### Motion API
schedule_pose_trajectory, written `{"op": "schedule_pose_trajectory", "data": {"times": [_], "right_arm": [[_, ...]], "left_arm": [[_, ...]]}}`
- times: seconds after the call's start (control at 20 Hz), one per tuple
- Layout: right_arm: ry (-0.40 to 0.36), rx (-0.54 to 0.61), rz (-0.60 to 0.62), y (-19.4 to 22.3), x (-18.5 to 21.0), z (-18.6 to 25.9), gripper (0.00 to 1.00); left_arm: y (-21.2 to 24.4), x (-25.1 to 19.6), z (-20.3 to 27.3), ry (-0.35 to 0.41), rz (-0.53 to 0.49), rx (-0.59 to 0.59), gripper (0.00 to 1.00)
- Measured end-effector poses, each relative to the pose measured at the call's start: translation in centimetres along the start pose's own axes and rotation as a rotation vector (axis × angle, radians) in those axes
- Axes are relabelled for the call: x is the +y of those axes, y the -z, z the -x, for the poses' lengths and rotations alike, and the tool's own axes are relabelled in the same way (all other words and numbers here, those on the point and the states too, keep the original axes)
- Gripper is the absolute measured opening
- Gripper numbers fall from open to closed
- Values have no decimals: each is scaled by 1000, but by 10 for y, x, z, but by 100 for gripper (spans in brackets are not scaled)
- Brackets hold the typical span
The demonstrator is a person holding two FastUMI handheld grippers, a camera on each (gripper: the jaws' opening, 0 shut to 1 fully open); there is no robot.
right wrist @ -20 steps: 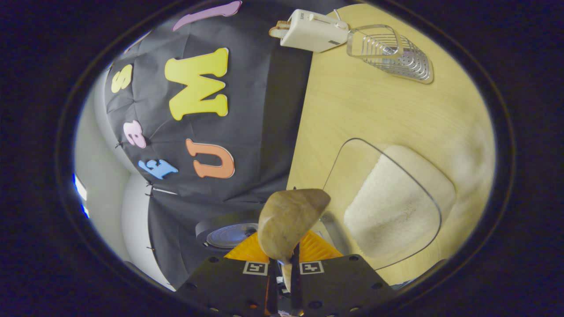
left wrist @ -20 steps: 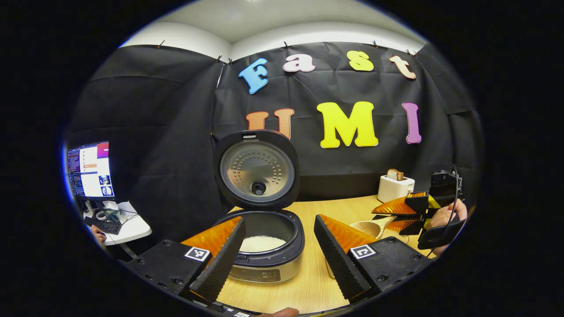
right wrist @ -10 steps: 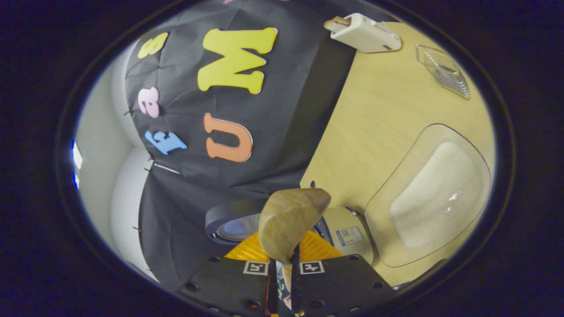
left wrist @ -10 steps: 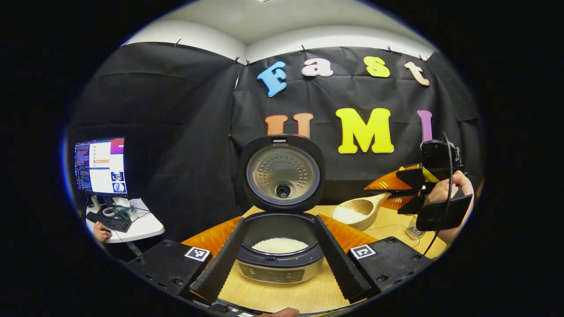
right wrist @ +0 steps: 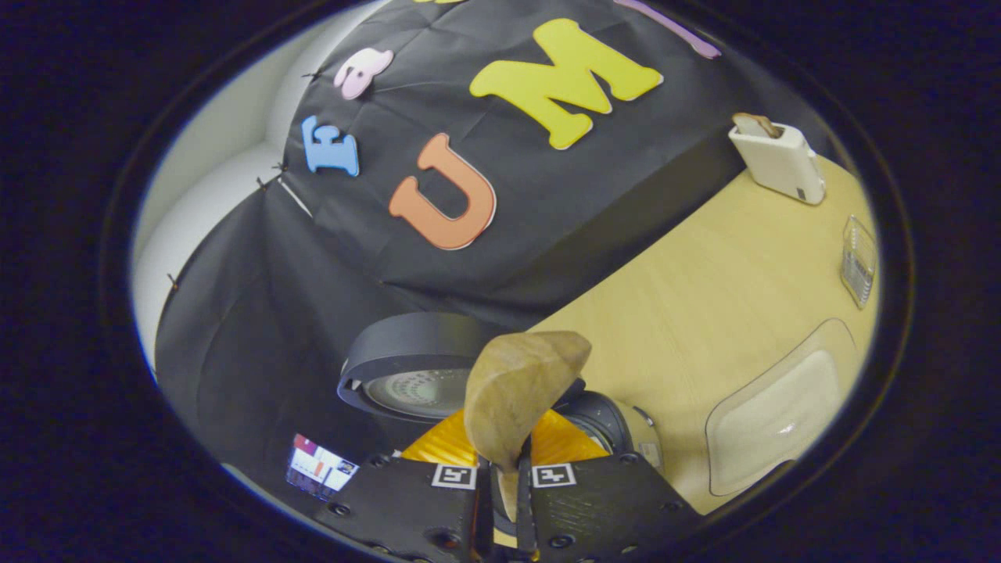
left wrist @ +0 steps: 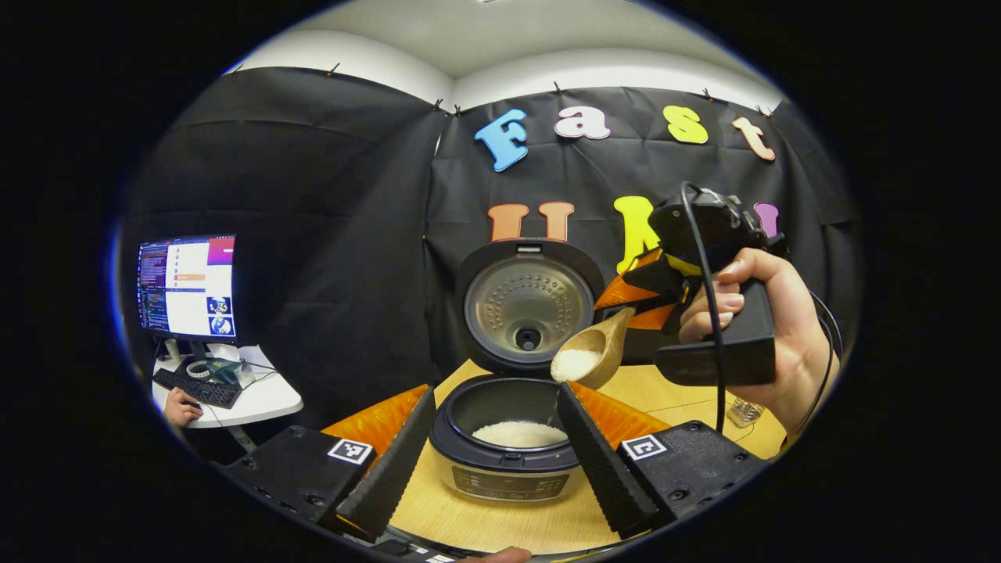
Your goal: Close the left gripper, press the button to open the rice cooker; take a wooden spoon from the chopstick holder with the right hand, scoop a spoonful of rice and pour it into the rice cooker, then put the wooden spoon back into the chopstick holder.
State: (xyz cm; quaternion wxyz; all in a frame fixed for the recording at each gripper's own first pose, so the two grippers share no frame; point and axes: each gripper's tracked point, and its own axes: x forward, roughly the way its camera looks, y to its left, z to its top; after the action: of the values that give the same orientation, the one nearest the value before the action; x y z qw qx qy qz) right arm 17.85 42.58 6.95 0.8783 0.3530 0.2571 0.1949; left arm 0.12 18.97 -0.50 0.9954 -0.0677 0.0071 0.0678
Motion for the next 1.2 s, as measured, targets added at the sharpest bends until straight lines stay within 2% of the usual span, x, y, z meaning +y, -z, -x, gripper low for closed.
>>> {"op": "schedule_pose_trajectory", "data": {"times": [0.2, 0.35, 0.5, 0.6, 0.7, 0.95, 1.0, 1.2], "right_arm": [[78, 3, 144, 1, -1, -18, 11], [136, -9, 299, 0, -1, -25, 11], [162, -24, 442, 3, 8, -25, 11], [177, -18, 530, 8, 13, -25, 11], [165, -22, 619, 11, 22, -25, 12], [183, -92, 816, 18, 35, -23, 10], [188, -107, 860, 19, 39, -23, 12], [129, -101, 957, 27, 49, -25, 12]], "left_arm": [[4, 8, -1, -5, -1, 14, 100], [6, 10, -3, -17, -14, 19, 100], [3, 14, 2, -46, -48, 9, 99], [1, 8, 2, -35, -54, 0, 99], [0, 11, 1, -45, -57, 0, 96], [5, 29, -3, -91, -35, 22, 96], [6, 30, -3, -95, -32, 26, 96], [10, 34, -6, -108, -32, 42, 96]]}}
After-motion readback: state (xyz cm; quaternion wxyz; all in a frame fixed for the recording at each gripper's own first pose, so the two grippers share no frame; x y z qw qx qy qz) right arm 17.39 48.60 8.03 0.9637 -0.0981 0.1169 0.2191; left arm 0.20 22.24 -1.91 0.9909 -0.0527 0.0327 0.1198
